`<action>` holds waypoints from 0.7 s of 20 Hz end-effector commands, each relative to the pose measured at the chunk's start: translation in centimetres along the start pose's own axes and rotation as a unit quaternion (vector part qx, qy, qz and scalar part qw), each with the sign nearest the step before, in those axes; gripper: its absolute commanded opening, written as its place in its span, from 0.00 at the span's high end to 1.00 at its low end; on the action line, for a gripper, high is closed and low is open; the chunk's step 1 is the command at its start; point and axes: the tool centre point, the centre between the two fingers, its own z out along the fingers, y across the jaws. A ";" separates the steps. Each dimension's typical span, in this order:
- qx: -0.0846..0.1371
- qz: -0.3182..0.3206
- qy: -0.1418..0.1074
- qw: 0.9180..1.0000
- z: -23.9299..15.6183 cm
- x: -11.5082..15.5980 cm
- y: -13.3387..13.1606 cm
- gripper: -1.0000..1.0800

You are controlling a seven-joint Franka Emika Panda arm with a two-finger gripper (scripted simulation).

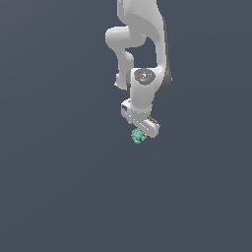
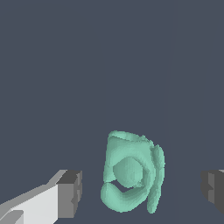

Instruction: Pick up the object and move it to a goal position.

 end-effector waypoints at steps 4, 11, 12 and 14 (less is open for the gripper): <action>0.000 0.041 0.000 0.999 0.6 -1.1 0.2 0.04; 0.001 0.065 0.000 0.998 0.9 -1.7 0.3 0.04; 0.001 0.066 0.000 0.998 0.9 -1.7 0.3 0.04; 0.001 0.064 0.000 0.998 0.9 -1.7 0.3 0.04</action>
